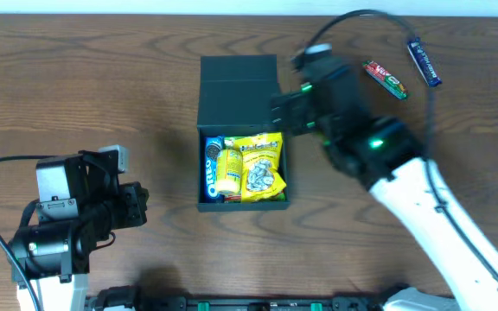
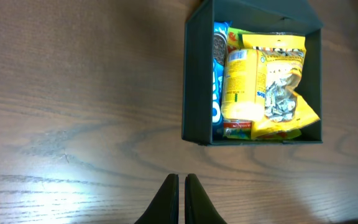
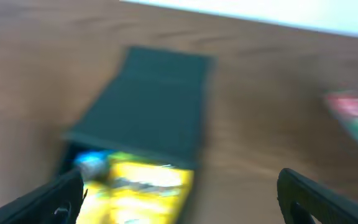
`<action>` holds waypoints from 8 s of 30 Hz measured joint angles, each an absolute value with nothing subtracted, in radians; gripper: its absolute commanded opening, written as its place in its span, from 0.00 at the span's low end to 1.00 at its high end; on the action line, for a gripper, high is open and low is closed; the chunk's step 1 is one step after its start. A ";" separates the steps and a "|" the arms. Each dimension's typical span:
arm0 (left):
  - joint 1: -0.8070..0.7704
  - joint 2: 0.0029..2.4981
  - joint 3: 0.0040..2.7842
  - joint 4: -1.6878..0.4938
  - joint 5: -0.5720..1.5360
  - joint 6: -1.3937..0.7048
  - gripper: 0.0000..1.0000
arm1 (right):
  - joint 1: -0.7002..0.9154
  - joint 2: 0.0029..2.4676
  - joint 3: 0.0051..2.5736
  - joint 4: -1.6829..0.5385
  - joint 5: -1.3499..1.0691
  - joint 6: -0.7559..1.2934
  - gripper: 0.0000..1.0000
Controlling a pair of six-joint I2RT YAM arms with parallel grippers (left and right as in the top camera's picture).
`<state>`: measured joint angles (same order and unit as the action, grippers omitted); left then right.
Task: Pack container
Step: 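Release the container and lift the right gripper toward the Dairy Milk bar, then lower the right gripper onto the blue Dairy Milk bar and grasp it, then carry the Dairy Milk bar to the box and lower it in, then release the bar and move the right gripper to the KitKat bar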
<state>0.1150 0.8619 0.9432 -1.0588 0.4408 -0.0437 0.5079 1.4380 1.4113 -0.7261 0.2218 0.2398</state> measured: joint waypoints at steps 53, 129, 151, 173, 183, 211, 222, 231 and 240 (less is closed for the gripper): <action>0.115 0.862 0.943 -1.005 0.440 -0.031 0.53 | -0.297 2.446 1.981 -0.422 -0.024 -0.251 0.84; 0.115 0.864 0.943 -1.039 0.441 -0.028 0.73 | 0.125 1.667 1.994 -1.155 -0.159 -0.104 0.05; 0.115 0.864 0.943 -1.013 0.441 0.026 0.79 | 0.860 1.629 1.390 -0.798 -0.109 0.725 0.01; 0.115 0.864 0.943 -1.014 0.441 0.027 0.80 | 0.972 1.777 1.229 -0.489 0.056 0.931 0.29; 0.115 0.864 0.943 -1.015 0.441 0.027 0.80 | 0.959 1.798 1.229 -0.445 0.048 0.865 0.55; 0.115 0.864 0.943 -1.015 0.441 0.028 0.82 | 0.161 1.388 1.243 -0.571 0.152 -0.031 0.79; 0.115 0.864 0.943 -1.016 0.441 0.031 0.85 | -0.120 1.725 1.244 -0.295 0.002 -0.277 0.79; 0.115 0.864 0.943 -1.016 0.441 0.050 0.85 | -0.149 1.972 1.276 -0.142 -0.020 -0.365 0.84; 0.115 0.864 0.943 -1.018 0.441 0.057 0.86 | -0.156 2.057 1.293 -0.013 -0.061 -0.402 0.84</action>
<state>0.1150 0.8639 0.9432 -1.0176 0.4412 0.0574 -0.1558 2.0575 1.2930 -0.0128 -0.0608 -0.4015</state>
